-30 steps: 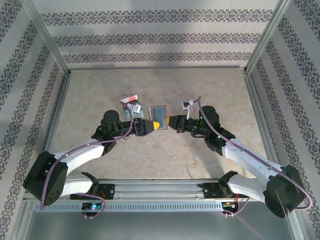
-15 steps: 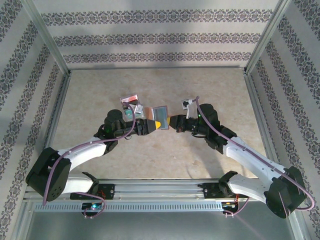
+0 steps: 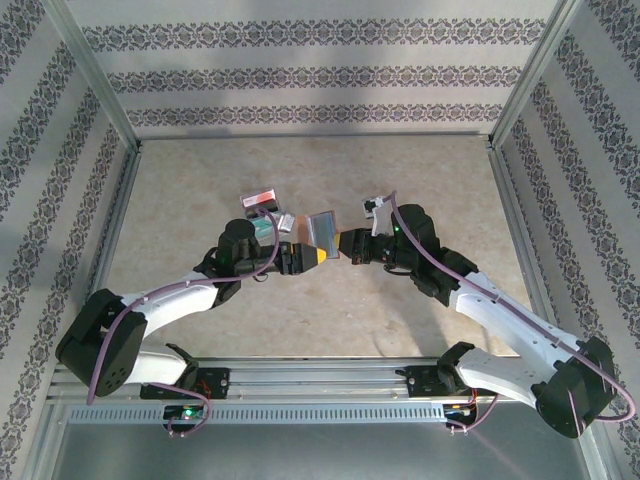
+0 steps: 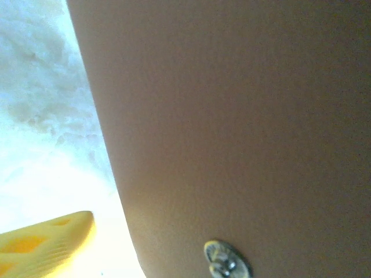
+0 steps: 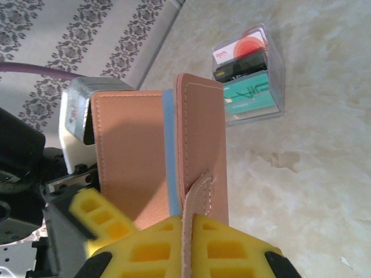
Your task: Take the credit cards out of the card holder
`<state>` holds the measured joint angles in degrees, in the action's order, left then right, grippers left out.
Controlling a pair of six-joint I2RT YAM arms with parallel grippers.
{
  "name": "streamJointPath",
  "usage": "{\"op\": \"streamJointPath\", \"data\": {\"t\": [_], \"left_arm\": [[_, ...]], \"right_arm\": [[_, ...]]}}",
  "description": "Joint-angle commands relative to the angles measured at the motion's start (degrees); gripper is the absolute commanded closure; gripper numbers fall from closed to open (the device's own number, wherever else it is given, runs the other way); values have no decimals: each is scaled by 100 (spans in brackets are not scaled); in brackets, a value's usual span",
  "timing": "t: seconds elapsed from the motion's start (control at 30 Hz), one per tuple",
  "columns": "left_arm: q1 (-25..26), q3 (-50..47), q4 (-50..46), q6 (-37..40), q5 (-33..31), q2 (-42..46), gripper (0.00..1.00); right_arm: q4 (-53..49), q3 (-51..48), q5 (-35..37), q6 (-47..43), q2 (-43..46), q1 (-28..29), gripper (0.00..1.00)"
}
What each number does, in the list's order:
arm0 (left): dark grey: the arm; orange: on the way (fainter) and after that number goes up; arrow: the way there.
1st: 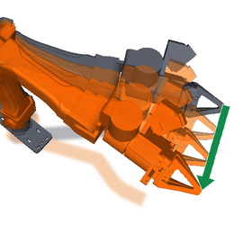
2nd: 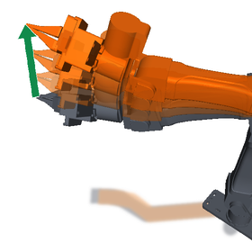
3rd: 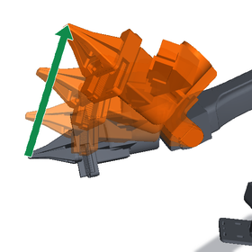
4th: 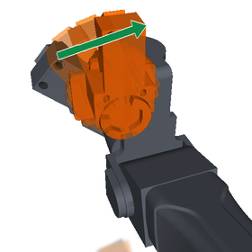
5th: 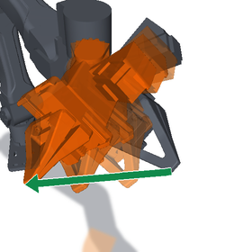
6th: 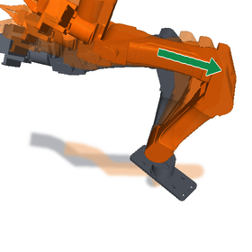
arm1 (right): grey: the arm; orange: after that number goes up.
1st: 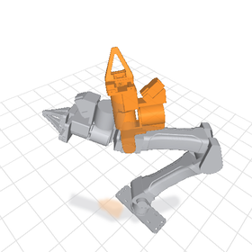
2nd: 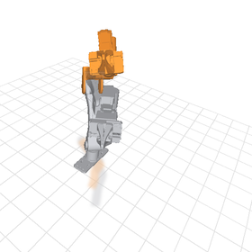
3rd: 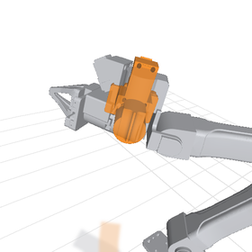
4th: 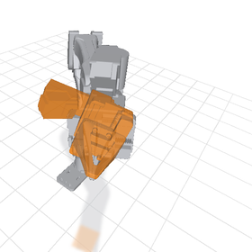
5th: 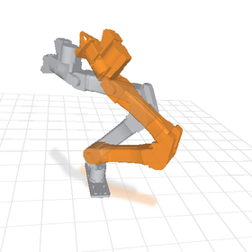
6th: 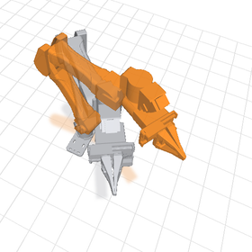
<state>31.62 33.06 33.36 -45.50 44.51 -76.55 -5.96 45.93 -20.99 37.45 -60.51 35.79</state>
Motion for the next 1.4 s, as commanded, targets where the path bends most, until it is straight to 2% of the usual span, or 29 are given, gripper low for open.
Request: {"op": "streamJointPath", "data": {"t": [0.0,0.17,0.3,0.5,0.63,0.67,0.7,1.03,1.2,1.37], "left_arm": [[82,124,79,31,54,-61,13],[93,74,248,-11,107,-38,4],[92,60,310,-16,29,-19,3],[90,95,272,-3,-87,-61,18],[90,119,183,49,-124,-61,23],[90,140,24,117,-186,-45,32],[93,191,-348,271,-322,-18,48],[182,289,-615,437,-323,-136,77],[240,297,-269,289,-206,-267,82],[262,254,24,138,-153,-329,83]], "right_arm": [[-249,267,380,-122,98,68,100],[-573,396,626,-203,116,147,100],[-689,485,700,-212,97,212,100],[-756,555,710,-230,110,270,100],[-786,575,702,-221,133,270,100],[-800,584,702,-212,157,277,100],[-832,609,709,-203,199,284,100],[-1192,954,1027,-322,-36,503,100],[-1153,1011,1077,-385,-128,557,100],[-1130,953,1097,-431,-73,528,100]]}}
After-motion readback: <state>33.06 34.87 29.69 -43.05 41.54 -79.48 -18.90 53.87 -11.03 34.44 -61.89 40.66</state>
